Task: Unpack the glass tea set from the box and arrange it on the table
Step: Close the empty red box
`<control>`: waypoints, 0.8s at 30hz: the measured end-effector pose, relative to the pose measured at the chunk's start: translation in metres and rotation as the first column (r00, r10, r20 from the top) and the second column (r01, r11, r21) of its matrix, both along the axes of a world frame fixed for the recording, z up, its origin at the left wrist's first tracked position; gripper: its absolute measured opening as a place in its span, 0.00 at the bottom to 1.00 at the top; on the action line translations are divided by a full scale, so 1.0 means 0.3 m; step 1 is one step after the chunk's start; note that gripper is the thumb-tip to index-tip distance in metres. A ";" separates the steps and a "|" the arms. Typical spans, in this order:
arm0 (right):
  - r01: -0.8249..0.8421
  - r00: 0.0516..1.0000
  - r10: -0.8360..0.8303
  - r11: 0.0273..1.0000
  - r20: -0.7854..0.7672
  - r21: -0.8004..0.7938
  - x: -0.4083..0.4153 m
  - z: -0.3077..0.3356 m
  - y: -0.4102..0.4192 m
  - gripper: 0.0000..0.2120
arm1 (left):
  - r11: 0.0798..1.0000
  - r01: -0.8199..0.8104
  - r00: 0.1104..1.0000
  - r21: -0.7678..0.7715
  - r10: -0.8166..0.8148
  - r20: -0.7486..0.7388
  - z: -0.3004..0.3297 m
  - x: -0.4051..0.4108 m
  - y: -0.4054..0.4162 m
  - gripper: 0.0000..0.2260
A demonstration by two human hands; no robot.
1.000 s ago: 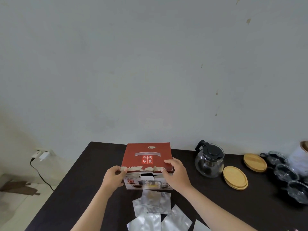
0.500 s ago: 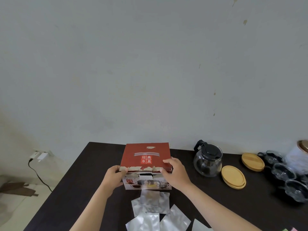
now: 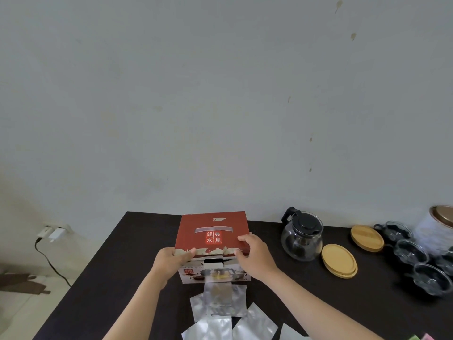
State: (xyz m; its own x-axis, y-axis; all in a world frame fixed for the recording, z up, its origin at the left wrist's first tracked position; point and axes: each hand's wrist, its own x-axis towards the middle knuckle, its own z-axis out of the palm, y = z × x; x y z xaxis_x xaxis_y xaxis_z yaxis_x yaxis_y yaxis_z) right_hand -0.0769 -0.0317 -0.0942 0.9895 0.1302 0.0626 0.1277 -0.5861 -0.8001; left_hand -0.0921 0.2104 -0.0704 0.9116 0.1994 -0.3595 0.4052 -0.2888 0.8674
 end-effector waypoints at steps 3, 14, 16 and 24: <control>-0.004 1.000 0.004 1.000 -0.003 -0.008 -0.002 -0.001 -0.004 0.20 | 0.999 0.028 0.999 0.046 -0.030 0.024 -0.010 0.007 0.005 0.13; 0.041 0.999 -0.041 0.999 -0.035 0.000 -0.037 -0.013 0.002 0.21 | 0.989 -0.093 0.987 0.116 0.076 0.144 -0.023 -0.024 -0.014 0.28; 0.055 0.998 -0.055 0.998 -0.040 0.003 -0.036 -0.013 0.001 0.21 | 0.990 -0.085 0.987 0.110 0.069 0.144 -0.029 -0.025 -0.012 0.20; 0.088 0.994 -0.084 0.995 -0.072 0.049 -0.032 -0.007 -0.006 0.20 | 0.966 -0.221 0.952 -0.131 0.243 0.188 -0.078 -0.075 0.007 0.05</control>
State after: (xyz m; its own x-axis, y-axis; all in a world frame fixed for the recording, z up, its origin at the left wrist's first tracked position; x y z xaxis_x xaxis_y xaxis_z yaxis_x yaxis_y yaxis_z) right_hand -0.0865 -0.0336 -0.0962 0.9991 0.0426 -0.0021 0.0217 -0.5500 -0.8348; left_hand -0.1145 0.2125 -0.0938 0.9001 0.3846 -0.2047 0.2642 -0.1082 0.9584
